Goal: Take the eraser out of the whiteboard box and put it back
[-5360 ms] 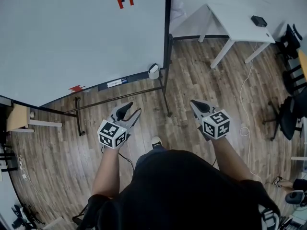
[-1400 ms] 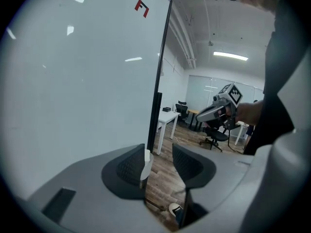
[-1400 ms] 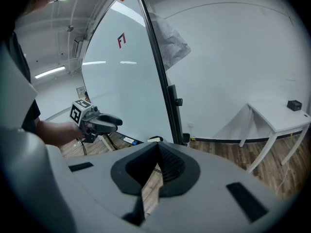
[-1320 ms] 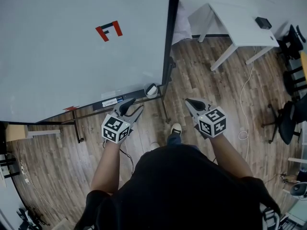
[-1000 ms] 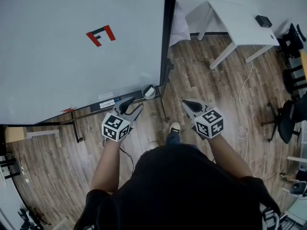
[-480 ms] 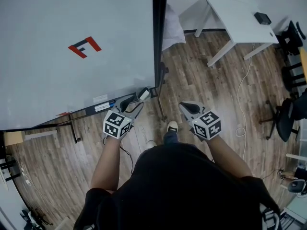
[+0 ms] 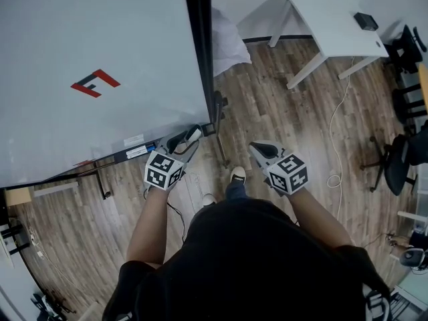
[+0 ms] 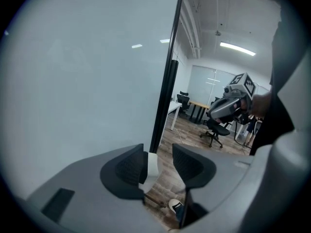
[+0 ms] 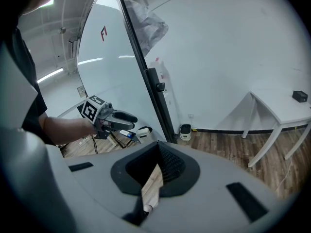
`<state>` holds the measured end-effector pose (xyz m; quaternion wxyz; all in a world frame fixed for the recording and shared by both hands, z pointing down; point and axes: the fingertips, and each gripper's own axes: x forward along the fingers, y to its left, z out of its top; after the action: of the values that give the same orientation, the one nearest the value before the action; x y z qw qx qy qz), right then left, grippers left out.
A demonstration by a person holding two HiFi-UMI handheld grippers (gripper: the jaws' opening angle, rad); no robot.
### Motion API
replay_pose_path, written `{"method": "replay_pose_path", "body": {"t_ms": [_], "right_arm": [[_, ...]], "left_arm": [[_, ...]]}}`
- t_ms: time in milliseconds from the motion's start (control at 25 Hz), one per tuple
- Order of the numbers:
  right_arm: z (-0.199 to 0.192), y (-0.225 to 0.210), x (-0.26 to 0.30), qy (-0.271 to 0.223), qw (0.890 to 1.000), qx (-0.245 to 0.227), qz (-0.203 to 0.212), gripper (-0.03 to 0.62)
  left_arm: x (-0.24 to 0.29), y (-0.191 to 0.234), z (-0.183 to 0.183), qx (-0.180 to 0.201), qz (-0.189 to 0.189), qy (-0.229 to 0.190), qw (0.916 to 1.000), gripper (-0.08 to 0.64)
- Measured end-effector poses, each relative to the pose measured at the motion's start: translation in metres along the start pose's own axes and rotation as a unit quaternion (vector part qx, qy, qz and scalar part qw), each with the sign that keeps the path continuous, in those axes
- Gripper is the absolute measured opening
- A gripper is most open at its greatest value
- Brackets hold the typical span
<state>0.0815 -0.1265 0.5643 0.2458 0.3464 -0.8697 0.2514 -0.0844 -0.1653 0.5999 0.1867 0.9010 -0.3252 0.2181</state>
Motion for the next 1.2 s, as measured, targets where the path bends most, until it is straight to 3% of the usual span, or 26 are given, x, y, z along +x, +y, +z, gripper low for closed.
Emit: {"method": "replay_pose_path", "body": {"t_ms": [840, 1200], "right_arm": [[-0.009, -0.036, 0.005, 0.024, 1.000, 0.006, 0.008, -0.006], [-0.008, -0.039, 0.008, 0.027, 1.000, 0.007, 0.010, -0.006]], "left_arm": [[0.049, 0.017, -0.021, 0.002, 0.012, 0.062, 0.9980, 0.186], [0.054, 0.021, -0.027, -0.005, 0.012, 0.067, 0.9976, 0.186]]}}
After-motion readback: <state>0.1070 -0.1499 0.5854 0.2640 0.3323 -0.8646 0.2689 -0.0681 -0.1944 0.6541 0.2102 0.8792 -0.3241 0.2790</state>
